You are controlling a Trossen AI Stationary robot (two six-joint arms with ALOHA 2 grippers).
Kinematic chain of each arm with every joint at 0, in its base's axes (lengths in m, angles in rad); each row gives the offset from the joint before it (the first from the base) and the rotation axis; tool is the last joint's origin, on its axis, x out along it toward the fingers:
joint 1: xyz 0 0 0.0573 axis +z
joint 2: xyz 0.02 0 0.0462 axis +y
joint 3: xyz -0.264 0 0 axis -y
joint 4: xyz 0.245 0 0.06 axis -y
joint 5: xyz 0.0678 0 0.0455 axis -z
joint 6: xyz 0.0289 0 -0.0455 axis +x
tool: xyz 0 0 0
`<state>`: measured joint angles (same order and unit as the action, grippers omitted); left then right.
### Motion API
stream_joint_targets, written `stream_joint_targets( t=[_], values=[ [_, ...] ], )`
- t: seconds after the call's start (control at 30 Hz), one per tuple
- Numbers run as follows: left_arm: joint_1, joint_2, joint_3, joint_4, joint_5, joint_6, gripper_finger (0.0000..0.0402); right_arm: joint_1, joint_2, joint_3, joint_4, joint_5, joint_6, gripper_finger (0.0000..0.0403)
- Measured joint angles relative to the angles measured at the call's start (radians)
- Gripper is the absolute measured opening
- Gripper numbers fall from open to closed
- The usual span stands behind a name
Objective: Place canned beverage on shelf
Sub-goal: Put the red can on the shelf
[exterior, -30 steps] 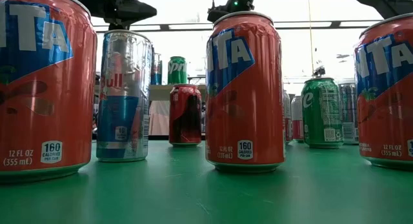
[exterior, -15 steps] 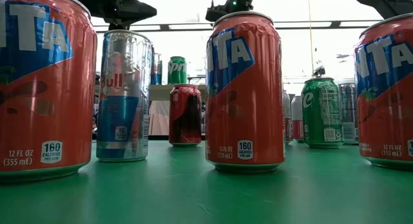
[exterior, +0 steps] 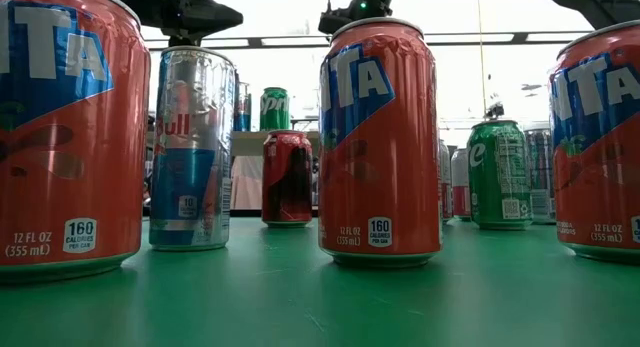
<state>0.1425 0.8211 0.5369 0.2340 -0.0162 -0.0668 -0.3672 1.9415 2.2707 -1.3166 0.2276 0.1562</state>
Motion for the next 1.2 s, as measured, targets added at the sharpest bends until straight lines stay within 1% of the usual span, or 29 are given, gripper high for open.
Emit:
stream_joint_targets(
  t=[0.1, 0.23, 0.4, 0.6, 0.7, 0.8, 0.93, 1.0, 1.13, 1.2],
  values=[
    [0.000, 0.002, 0.000, 0.005, 0.000, 0.009, 0.0000, 0.000, 0.000, 0.000, 0.010, 0.000, 0.000, 0.0316],
    [0.000, 0.037, 0.000, 0.063, 0.000, 0.010, 0.0000, 0.000, 0.000, 0.000, 0.022, 0.000, 0.001, 0.0316],
    [0.000, 0.121, 0.000, 0.158, 0.000, 0.012, 0.0000, 0.000, 0.000, -0.001, 0.020, 0.000, 0.001, 0.0316],
    [0.001, 0.227, 0.000, 0.299, 0.000, 0.061, 0.0000, 0.000, 0.000, -0.001, 0.017, 0.000, 0.000, 0.0316],
    [0.003, 0.271, 0.017, 0.309, -0.007, 0.098, 0.0007, 0.000, 0.000, -0.001, 0.018, 0.000, 0.001, 0.0316],
    [0.003, 0.312, 0.041, 0.306, -0.049, 0.112, 0.0032, 0.000, 0.000, -0.001, 0.022, 0.000, 0.000, 0.0316],
    [0.003, 0.357, 0.073, 0.294, -0.147, 0.156, 0.0087, 0.000, 0.000, -0.001, 0.036, 0.000, 0.001, 0.0316],
    [0.003, 0.375, 0.083, 0.288, -0.219, 0.197, 0.0120, 0.000, 0.000, -0.001, 0.039, 0.000, 0.000, 0.0316],
    [0.003, 0.411, 0.115, 0.290, -0.417, 0.300, 0.0187, 0.000, 0.000, -0.001, 0.041, 0.000, 0.000, 0.0316],
    [0.004, 0.435, 0.136, 0.292, -0.485, 0.343, 0.0218, 0.000, -0.001, -0.001, 0.042, 0.000, 0.000, 0.0316]
  ],
)
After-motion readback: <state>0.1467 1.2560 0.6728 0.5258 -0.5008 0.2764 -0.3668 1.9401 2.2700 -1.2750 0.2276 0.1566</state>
